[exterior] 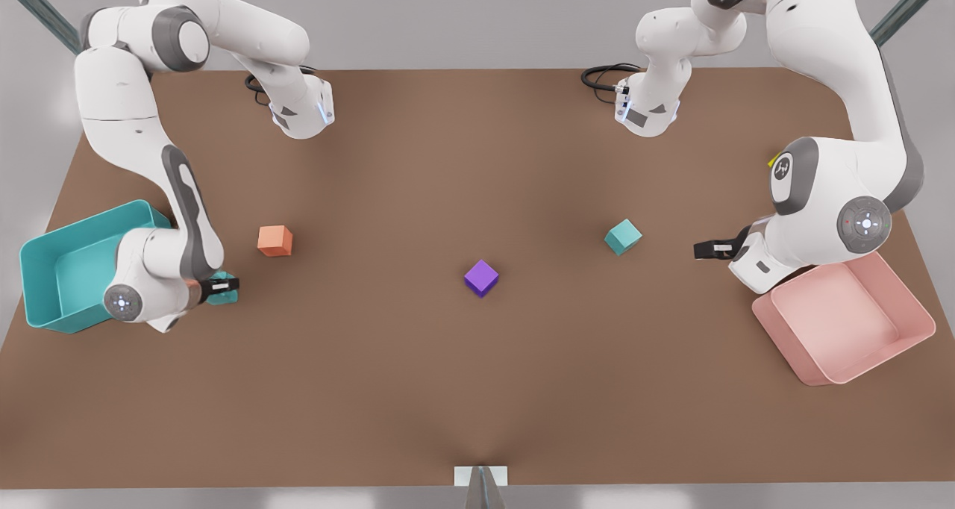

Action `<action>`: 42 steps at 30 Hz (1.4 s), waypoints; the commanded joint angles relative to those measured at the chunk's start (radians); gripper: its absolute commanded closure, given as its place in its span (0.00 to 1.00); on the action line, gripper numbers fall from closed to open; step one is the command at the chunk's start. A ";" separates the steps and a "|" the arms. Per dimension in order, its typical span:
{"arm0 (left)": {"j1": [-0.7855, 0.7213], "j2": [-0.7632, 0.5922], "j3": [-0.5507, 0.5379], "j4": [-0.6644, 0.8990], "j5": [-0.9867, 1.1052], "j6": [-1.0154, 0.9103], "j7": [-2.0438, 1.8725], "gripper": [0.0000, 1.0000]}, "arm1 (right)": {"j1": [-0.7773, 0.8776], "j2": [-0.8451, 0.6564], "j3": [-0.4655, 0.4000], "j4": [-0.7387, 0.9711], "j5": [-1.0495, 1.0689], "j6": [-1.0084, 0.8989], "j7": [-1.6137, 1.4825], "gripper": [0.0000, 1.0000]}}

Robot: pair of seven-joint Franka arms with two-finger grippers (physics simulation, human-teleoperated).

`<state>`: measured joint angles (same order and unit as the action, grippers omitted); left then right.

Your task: Stack the two blue cubes on top of each other

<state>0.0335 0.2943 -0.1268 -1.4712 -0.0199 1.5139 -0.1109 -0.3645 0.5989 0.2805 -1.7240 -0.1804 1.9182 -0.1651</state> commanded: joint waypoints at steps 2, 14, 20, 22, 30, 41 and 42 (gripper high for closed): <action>-0.014 -0.003 0.001 0.014 -0.006 0.000 -0.004 0.00 | 0.030 0.002 0.184 0.070 0.120 -0.113 0.166 0.62; -0.035 0.006 0.145 -0.185 -0.005 0.271 -0.046 0.00 | 0.840 0.213 0.167 0.314 0.208 0.495 1.366 0.62; -0.107 -0.101 0.177 -0.675 -0.120 0.669 -0.199 0.00 | 1.041 0.255 0.079 0.406 0.205 0.525 1.553 0.61; -0.119 -0.095 0.177 -0.706 -0.137 0.723 -0.294 0.00 | 1.156 0.351 -0.030 0.520 0.203 0.525 1.587 0.62; -0.155 -0.072 0.177 -0.814 -0.279 0.810 -0.331 0.00 | 1.197 0.403 -0.126 0.552 0.202 0.524 1.587 0.00; -0.219 -0.087 0.173 -0.860 -0.304 0.844 -0.329 0.00 | 1.038 0.045 -0.100 0.653 0.407 -0.284 1.664 0.00; -0.231 -0.084 0.173 -0.859 -0.305 0.845 -0.329 0.00 | 0.902 0.009 -0.100 0.652 0.455 -0.510 1.434 0.00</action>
<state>-0.1913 0.2095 0.0461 -2.3312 -0.3226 2.3333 -0.3505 0.5903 0.6332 0.1771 -1.0816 0.1730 1.9758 1.1712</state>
